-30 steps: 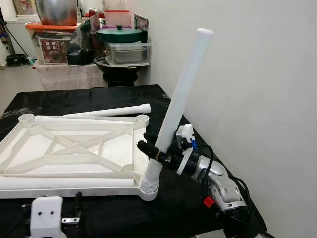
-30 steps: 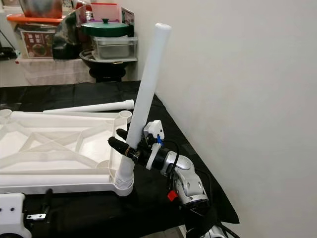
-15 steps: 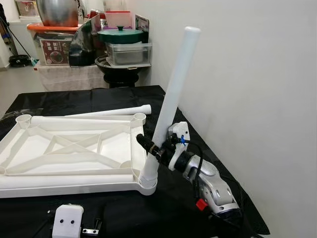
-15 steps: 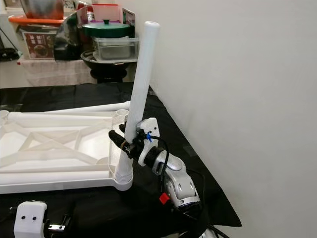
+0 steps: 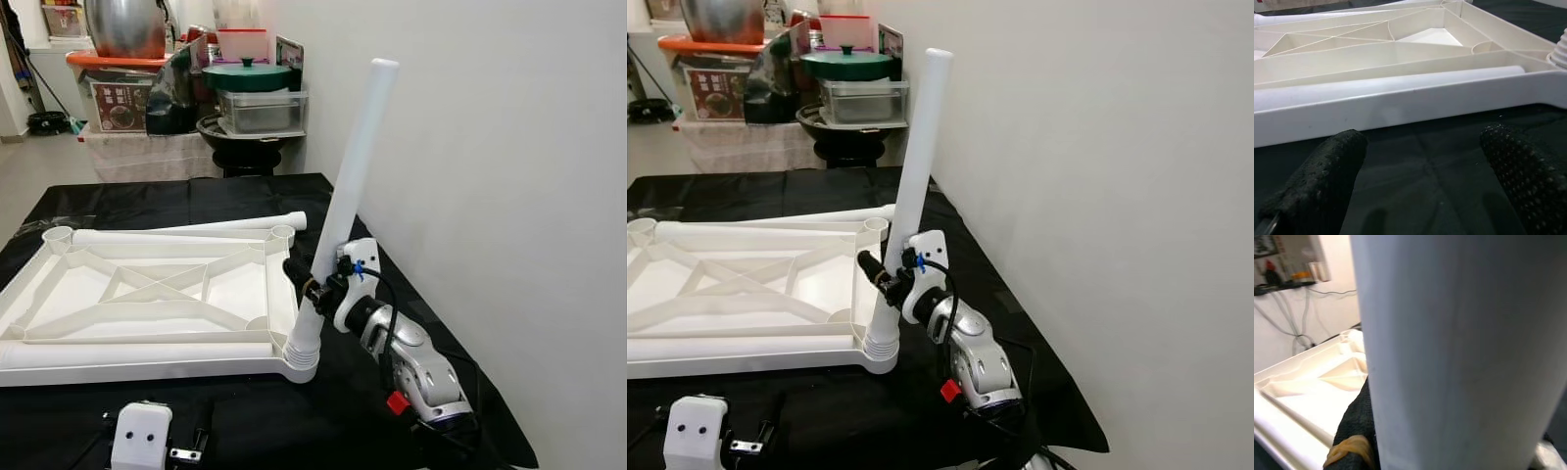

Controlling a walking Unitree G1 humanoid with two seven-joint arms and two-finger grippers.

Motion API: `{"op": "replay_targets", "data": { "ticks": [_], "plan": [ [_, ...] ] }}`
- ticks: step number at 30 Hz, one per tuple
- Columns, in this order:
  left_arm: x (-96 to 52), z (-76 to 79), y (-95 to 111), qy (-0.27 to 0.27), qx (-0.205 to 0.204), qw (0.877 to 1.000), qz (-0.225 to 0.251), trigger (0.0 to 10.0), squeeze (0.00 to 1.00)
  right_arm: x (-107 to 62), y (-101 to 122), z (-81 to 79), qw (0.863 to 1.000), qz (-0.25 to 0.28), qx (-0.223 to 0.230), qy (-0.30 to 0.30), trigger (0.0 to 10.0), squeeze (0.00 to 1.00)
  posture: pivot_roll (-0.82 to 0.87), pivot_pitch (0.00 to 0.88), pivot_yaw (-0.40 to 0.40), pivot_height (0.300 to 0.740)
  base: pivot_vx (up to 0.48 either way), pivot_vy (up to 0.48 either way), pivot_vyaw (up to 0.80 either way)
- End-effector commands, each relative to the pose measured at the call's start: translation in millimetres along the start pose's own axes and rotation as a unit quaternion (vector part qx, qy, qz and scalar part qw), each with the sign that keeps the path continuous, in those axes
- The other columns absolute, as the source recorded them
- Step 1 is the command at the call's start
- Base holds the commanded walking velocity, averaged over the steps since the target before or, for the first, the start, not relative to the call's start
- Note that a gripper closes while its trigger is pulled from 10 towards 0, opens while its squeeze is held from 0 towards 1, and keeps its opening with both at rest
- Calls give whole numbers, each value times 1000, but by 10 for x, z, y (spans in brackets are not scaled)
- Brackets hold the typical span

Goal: Building children table

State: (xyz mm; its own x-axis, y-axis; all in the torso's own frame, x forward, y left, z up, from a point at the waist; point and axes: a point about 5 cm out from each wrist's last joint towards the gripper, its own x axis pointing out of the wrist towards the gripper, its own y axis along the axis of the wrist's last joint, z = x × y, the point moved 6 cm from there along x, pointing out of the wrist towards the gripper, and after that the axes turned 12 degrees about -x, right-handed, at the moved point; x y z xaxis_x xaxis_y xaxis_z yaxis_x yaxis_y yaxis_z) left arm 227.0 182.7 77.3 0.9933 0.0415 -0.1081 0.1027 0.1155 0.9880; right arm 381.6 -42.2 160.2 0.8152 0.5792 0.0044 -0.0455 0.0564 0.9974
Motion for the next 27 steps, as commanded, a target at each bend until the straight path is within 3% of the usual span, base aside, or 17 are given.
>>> {"op": "replay_targets", "data": {
  "ticks": [1,7,9,11,13,14,22,27],
  "plan": [
    [-6,-32,-37,1,-2,1000,-4,10000,0,-223,-706,221,989,-135,8,-62,10000,0,140,0,-48,740,0,0,0],
    [47,-65,-31,-14,-7,1000,5,10000,0,-269,-707,336,983,-141,-11,-113,10000,0,137,0,-47,740,0,0,0],
    [124,-52,90,-21,-9,1000,18,10000,0,-275,-710,336,983,-143,-13,-117,10000,0,135,0,-49,740,0,0,0],
    [251,-21,341,-29,-11,999,42,10000,0,-280,-723,322,982,-146,-13,-120,10000,0,133,0,-45,740,0,0,0],
    [251,-21,341,-29,-11,999,42,10000,0,-280,-723,322,982,-146,-13,-120,10000,0,133,0,-45,740,0,0,0],
    [301,58,502,-45,-11,997,56,10000,0,-286,-727,293,981,-149,-12,-122,10000,0,130,0,-42,740,0,0,0],
    [301,196,541,-65,-18,996,54,10000,0,-315,-717,345,977,-152,-8,-152,10000,0,123,0,-37,740,0,0,0],
    [263,283,536,-77,-22,996,46,10000,0,-397,-736,523,965,-161,-3,-208,10000,0,121,0,-39,740,0,0,0]
  ]
}}
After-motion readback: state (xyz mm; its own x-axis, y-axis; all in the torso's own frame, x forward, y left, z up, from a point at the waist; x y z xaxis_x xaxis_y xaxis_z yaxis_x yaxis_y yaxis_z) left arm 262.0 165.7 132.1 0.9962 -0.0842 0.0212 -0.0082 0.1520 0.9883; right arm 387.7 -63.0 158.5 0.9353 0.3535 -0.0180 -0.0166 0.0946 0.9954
